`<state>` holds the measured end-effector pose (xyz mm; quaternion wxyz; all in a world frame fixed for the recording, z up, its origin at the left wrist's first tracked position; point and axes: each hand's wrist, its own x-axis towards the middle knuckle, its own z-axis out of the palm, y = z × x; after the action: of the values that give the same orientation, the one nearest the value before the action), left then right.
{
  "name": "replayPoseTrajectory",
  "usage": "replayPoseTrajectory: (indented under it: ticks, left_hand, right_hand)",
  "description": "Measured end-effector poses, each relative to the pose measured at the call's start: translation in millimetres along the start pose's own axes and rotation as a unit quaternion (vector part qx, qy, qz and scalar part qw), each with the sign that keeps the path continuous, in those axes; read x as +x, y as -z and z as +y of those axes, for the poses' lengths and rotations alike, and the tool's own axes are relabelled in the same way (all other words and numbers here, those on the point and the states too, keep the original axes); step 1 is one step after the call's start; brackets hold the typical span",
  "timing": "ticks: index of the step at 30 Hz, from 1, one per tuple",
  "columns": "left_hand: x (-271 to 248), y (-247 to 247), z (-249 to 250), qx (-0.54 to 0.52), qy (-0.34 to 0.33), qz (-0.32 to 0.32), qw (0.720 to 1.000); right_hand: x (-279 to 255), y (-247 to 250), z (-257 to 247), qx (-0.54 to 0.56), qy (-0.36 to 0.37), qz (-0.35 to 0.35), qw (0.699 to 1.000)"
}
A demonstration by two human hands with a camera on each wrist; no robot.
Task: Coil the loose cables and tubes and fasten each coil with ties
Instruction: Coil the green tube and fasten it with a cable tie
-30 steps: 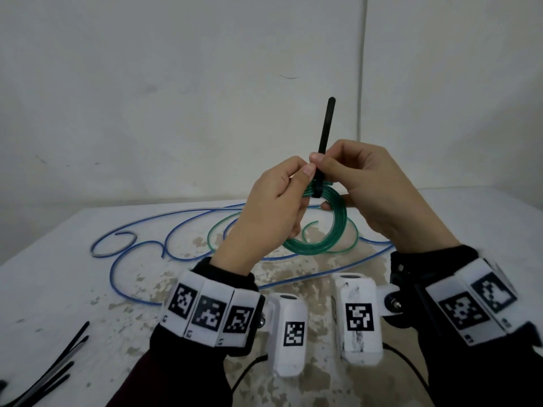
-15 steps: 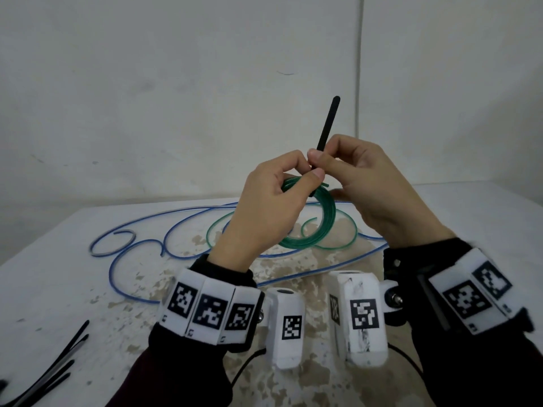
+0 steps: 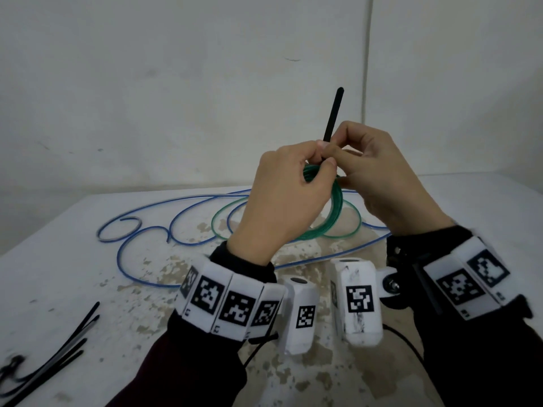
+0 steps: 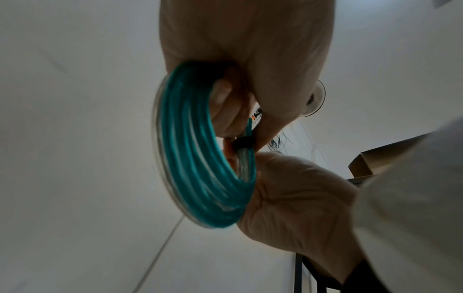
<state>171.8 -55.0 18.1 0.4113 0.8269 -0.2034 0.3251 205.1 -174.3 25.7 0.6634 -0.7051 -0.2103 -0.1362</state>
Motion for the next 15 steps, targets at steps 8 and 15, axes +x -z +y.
replayPoseTrajectory:
  ticks: [8, 15]
  left_hand:
    - [3, -3, -9, -0.151, 0.105, -0.071, 0.980]
    - [8, 7, -19, -0.211, 0.098, -0.041, 0.972]
  right_hand:
    - [5, 9, 5, -0.001, -0.032, 0.000, 0.999]
    - [1, 31, -4, -0.031, -0.096, -0.135, 0.986]
